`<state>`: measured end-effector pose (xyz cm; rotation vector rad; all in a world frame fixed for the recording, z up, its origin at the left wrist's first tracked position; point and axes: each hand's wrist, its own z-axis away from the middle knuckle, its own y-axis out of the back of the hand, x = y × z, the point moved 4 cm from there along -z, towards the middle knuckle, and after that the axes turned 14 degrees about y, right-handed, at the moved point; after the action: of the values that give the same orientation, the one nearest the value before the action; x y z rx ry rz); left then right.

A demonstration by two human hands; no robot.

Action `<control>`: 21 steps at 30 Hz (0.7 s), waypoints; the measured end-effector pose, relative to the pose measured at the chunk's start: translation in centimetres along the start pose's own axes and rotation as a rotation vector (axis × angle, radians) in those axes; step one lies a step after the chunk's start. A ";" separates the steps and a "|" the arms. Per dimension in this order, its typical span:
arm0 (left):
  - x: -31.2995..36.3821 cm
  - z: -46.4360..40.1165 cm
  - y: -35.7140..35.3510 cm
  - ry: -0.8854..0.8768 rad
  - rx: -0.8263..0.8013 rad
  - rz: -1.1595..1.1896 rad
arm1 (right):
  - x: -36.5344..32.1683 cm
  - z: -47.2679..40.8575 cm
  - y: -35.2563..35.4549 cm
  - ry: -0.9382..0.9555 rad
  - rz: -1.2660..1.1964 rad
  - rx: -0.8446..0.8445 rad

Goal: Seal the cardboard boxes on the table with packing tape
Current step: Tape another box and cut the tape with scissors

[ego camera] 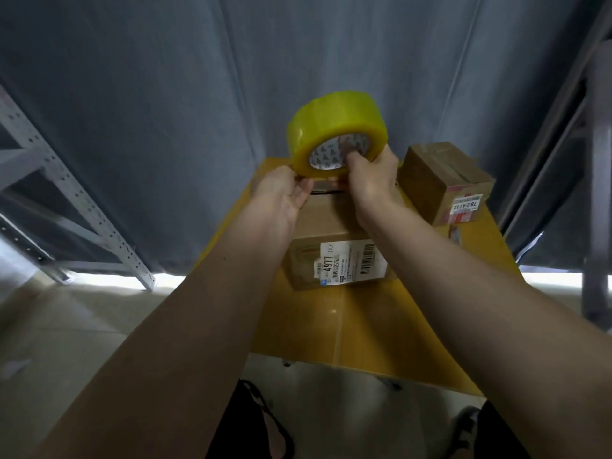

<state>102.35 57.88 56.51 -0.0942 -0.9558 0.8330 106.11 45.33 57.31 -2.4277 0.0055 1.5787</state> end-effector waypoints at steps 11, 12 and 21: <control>0.2 -2.1 2.4 0.050 -0.031 -0.265 | 2.3 -0.4 0.2 0.064 0.337 -0.090; 0.3 -2.1 2.4 0.055 -0.034 -0.281 | 2.2 -0.6 0.0 0.077 0.358 -0.099; 1.0 -2.7 3.2 0.075 -0.022 -0.312 | 2.8 -0.3 -0.9 0.067 0.238 -0.172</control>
<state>102.76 61.50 54.24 0.0051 -0.8819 0.5280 107.68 46.50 55.08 -2.6987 0.1848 1.6541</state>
